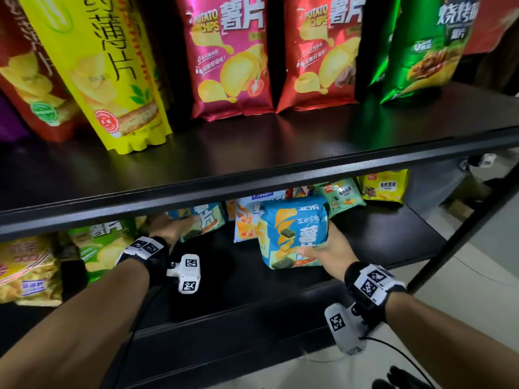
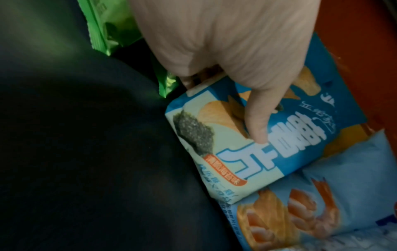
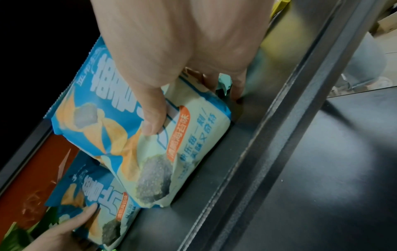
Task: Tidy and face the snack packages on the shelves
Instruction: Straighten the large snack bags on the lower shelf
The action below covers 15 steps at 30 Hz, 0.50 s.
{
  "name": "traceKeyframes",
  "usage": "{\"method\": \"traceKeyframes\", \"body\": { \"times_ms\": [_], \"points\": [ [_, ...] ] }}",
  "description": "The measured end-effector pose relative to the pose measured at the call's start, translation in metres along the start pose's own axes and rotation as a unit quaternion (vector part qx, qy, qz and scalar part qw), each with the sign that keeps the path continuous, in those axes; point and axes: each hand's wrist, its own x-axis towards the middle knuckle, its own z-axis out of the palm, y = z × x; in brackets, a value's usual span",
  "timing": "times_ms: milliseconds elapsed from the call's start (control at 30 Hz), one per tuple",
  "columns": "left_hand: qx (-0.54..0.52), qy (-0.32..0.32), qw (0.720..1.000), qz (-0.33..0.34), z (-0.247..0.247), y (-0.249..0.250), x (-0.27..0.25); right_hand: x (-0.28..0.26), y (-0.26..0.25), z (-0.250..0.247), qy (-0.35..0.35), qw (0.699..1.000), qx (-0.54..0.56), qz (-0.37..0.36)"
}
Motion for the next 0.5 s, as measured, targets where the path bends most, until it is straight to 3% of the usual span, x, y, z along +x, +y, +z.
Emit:
{"method": "traceKeyframes", "body": {
  "times_ms": [200,333,433,500],
  "points": [
    [-0.008,-0.005,0.999,0.052,0.011,0.004,-0.004,0.001,-0.005,-0.009,-0.019,0.999,-0.033,0.008],
    [0.067,0.111,0.990,0.059,0.014,0.007,-0.025,0.003,-0.011,-0.011,-0.003,0.991,-0.124,0.041],
    [0.040,0.171,0.971,0.159,0.008,0.002,-0.044,0.001,-0.025,-0.016,0.026,0.943,-0.322,0.080],
    [0.019,0.170,0.971,0.167,0.002,0.000,-0.054,-0.002,-0.040,-0.020,-0.004,0.892,-0.445,0.079]
  ]
}}
